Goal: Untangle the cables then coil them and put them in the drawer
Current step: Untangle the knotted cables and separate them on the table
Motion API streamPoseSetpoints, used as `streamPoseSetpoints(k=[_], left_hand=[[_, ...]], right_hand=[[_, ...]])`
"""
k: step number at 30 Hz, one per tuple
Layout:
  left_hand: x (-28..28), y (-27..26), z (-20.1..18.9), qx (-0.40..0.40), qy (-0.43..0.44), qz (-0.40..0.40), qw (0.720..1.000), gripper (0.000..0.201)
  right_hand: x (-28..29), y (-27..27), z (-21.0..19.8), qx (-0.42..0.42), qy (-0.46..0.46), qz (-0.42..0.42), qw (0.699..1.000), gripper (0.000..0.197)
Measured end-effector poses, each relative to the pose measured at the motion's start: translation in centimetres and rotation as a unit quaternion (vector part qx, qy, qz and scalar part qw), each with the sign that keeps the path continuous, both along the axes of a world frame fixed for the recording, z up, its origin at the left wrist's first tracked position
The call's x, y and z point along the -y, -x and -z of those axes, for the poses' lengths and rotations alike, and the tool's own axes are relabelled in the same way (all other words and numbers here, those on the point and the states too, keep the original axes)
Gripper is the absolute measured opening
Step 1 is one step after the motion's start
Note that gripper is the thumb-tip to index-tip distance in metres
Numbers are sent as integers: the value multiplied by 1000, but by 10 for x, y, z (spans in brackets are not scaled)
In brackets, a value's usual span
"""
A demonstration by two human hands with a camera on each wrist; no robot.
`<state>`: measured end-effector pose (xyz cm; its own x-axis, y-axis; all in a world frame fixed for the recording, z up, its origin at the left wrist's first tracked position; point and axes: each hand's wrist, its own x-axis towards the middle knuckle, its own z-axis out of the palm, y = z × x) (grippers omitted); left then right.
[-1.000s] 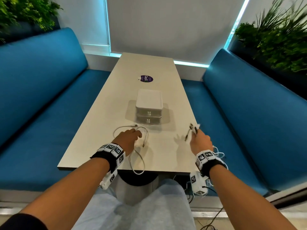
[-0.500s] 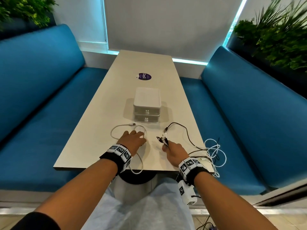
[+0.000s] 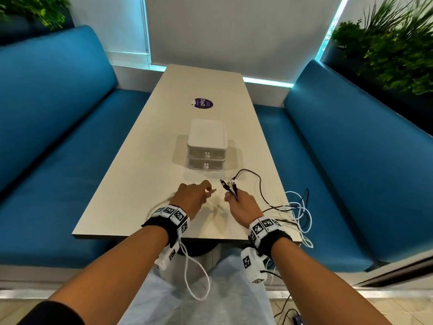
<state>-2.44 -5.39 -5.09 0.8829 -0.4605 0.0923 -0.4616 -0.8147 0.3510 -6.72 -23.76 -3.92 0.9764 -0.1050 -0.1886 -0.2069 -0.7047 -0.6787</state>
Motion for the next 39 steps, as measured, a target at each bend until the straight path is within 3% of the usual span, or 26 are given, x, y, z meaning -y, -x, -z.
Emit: streamPoseSetpoints(k=[3, 5, 11, 13, 18, 21, 27, 31, 35, 37, 39], left_hand=[[9, 9, -4, -78, 142, -38, 986, 20], [16, 14, -8, -79, 189, -31, 978, 13], [22, 11, -7, -138, 202, -26, 969, 3], [22, 10, -7, -157, 170, -20, 973, 14], [22, 10, -9, -162, 224, -66, 959, 23], [24, 11, -13, -152, 247, -70, 955, 25], [24, 15, -19, -170, 212, -45, 961, 15], [7, 14, -18, -227, 100, -44, 968, 22], [-21, 11, -12, -262, 89, -52, 960, 24], [-25, 10, -12, -252, 76, -53, 963, 24], [-21, 7, -13, -186, 0, -34, 982, 33]], right_hand=[[-6, -2, -4, 25, -43, 8, 999, 32], [-10, -3, -5, 49, -74, 4, 996, 27], [-13, -8, -7, 110, -105, 57, 987, 14], [-14, -9, -9, 123, -106, 71, 984, 11], [-19, -6, -11, 97, -99, 87, 987, 29], [-21, -5, -12, 83, -91, 45, 991, 31], [-22, -10, -6, 91, -89, 15, 992, 18], [-11, -12, -16, 100, -82, 104, 986, 26], [12, -16, -20, 91, -58, 143, 984, 34], [11, -14, -19, 85, -55, 125, 987, 34], [5, -11, -17, 92, -62, 90, 990, 33]])
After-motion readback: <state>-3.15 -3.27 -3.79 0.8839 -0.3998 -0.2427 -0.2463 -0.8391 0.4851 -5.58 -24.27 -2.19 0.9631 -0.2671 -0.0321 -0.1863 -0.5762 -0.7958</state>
